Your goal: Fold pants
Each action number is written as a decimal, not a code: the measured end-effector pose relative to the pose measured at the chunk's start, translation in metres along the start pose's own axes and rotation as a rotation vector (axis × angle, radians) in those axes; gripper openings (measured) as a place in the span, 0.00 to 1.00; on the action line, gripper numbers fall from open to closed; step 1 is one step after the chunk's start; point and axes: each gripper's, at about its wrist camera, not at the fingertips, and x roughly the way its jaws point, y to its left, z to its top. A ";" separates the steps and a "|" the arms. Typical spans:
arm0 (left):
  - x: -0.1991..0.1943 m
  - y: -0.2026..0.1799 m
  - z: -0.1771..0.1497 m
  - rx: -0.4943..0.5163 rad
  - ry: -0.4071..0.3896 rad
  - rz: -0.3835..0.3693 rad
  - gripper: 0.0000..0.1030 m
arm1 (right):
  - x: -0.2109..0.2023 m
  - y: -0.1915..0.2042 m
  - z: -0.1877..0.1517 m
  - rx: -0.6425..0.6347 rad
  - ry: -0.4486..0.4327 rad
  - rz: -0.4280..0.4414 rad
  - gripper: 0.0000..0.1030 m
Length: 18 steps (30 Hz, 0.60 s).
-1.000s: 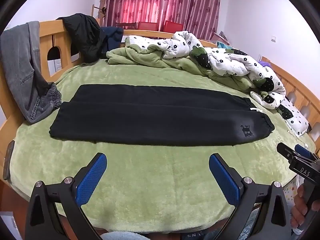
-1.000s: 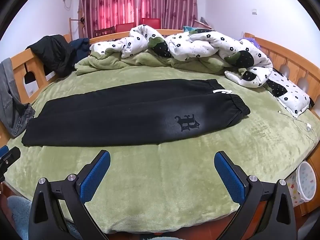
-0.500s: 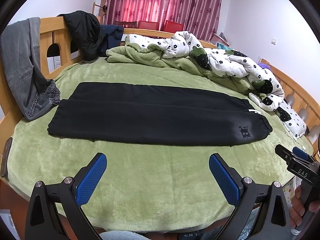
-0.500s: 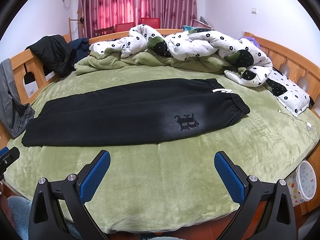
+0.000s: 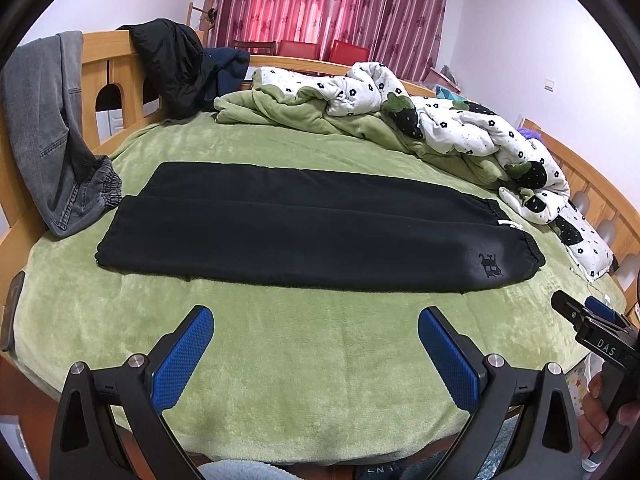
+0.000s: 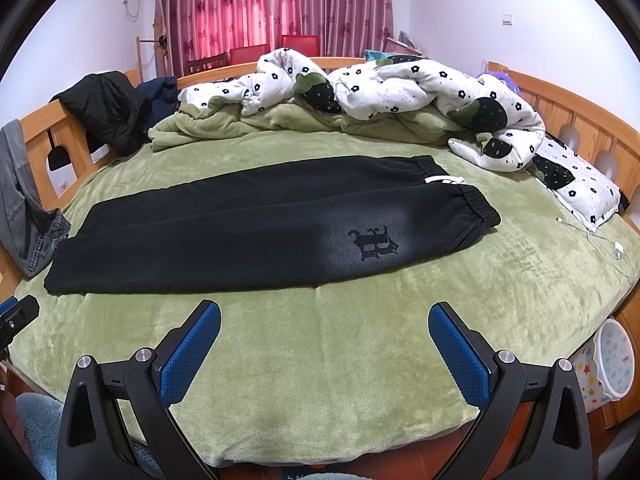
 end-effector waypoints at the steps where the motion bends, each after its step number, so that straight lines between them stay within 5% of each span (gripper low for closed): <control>1: 0.000 0.000 0.000 0.000 0.000 0.000 1.00 | 0.000 0.000 0.000 0.000 0.000 0.000 0.99; 18: 0.000 0.001 0.001 -0.003 0.002 -0.002 1.00 | 0.003 -0.002 -0.005 -0.003 -0.007 0.002 0.99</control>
